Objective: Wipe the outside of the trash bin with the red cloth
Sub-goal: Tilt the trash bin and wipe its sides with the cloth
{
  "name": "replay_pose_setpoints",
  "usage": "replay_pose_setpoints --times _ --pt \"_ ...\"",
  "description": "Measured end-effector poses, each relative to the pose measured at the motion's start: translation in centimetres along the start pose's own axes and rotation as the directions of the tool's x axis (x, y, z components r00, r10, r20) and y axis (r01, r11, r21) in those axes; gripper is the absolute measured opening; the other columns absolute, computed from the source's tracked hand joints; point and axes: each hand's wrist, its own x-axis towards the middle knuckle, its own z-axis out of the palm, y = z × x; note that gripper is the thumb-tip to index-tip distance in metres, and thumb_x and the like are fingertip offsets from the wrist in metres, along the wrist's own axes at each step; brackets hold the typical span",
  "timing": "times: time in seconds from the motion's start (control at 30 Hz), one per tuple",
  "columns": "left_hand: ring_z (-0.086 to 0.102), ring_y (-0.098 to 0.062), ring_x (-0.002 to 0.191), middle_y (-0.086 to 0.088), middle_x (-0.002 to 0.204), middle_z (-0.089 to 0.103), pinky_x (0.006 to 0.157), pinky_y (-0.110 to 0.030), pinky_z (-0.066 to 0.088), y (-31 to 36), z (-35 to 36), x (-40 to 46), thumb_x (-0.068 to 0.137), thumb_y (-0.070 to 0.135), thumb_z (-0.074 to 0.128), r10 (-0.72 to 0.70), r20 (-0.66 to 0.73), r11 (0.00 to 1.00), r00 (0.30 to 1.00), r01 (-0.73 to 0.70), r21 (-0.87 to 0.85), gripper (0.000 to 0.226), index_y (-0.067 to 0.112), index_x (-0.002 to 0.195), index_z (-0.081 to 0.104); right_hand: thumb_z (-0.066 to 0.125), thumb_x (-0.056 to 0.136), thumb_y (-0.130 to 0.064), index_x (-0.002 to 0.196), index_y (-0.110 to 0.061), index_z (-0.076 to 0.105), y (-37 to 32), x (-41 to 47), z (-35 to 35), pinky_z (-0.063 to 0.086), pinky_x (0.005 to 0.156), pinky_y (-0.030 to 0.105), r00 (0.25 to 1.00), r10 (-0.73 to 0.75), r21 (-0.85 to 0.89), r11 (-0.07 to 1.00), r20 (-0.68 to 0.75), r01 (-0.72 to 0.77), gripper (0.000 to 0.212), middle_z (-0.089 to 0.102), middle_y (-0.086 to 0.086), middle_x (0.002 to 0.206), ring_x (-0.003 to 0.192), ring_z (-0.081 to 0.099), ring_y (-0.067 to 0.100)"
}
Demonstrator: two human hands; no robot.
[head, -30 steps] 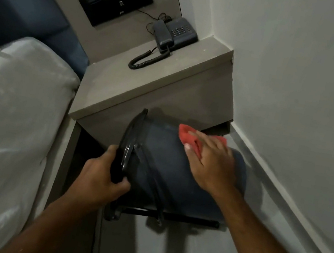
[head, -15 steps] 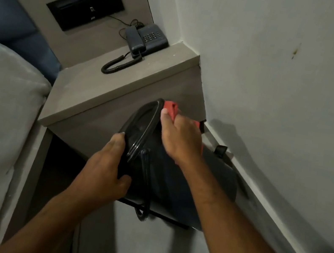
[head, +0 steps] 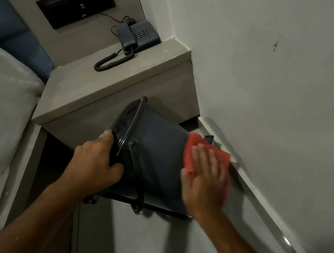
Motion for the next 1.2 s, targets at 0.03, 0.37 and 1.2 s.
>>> replay_pose_setpoints --times 0.03,0.37,1.2 --pt "0.051 -0.005 0.057 0.01 0.068 0.053 0.052 -0.027 0.04 -0.1 0.0 0.1 0.074 0.024 0.07 -0.023 0.003 0.999 1.0 0.023 0.022 0.033 0.017 0.097 0.047 0.041 0.095 -0.047 0.155 -0.021 0.034 -2.0 -0.3 0.8 0.027 0.113 0.06 0.987 -0.157 0.0 0.988 -0.019 0.157 0.066 0.038 0.007 0.16 0.146 0.034 0.035" --pt "0.043 -0.009 0.055 0.004 0.065 0.05 0.045 -0.024 0.029 -3.5 0.1 -0.4 0.074 0.026 0.073 -0.188 0.029 0.977 0.982 0.183 0.111 0.03 0.013 0.08 0.047 0.046 0.09 -0.034 0.153 -0.028 0.036 2.9 -11.1 6.7 0.012 0.109 0.079 0.94 -0.319 -0.273 0.9 0.119 0.34 0.065 0.022 0.008 0.166 0.153 0.007 0.04" --pt "0.057 -0.005 0.064 0.013 0.082 0.054 0.049 -0.009 0.041 -2.3 0.3 -2.0 0.079 0.024 0.071 0.023 0.043 1.0 0.999 -0.022 -0.016 0.047 0.018 0.117 0.044 0.031 0.101 -0.045 0.148 -0.018 0.043 -1.9 4.0 0.1 0.023 0.116 0.055 0.853 0.495 0.054 0.859 0.163 -0.509 0.056 0.043 0.007 0.156 0.144 0.034 0.032"
